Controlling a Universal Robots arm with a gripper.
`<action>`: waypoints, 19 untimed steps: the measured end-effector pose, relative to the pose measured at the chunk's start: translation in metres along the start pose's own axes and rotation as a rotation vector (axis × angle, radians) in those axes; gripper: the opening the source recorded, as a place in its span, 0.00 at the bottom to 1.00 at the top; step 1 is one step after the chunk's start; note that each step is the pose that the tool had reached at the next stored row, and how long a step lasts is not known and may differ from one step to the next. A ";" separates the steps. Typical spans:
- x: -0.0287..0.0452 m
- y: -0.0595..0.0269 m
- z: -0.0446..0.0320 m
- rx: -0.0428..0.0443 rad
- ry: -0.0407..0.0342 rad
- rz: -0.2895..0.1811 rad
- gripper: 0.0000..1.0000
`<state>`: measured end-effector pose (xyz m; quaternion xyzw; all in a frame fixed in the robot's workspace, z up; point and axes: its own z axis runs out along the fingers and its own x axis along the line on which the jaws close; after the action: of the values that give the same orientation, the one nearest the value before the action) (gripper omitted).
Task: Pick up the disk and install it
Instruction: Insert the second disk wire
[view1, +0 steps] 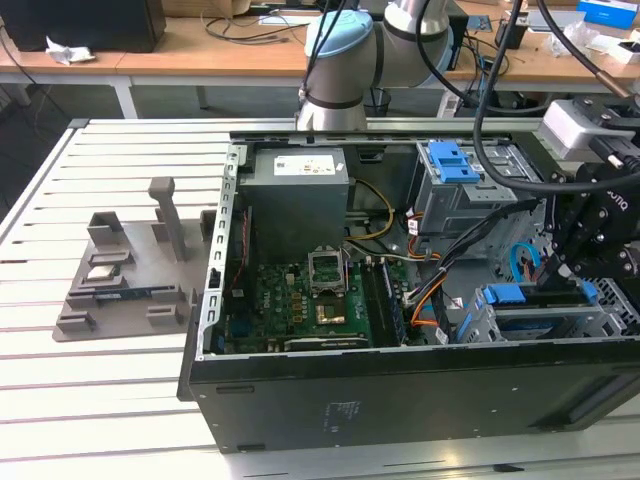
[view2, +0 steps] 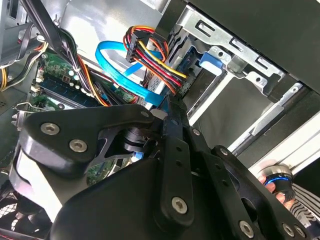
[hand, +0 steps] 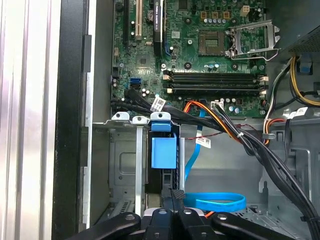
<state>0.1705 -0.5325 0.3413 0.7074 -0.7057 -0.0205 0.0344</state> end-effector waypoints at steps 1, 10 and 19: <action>0.0000 0.0000 0.0000 0.0000 0.0000 0.000 0.11; -0.0009 0.0016 -0.0200 0.0000 0.0000 -0.001 0.17; -0.0009 0.0036 -0.0462 0.0000 -0.0007 -0.002 0.10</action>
<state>0.1705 -0.5306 0.3875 0.7079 -0.7052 -0.0208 0.0341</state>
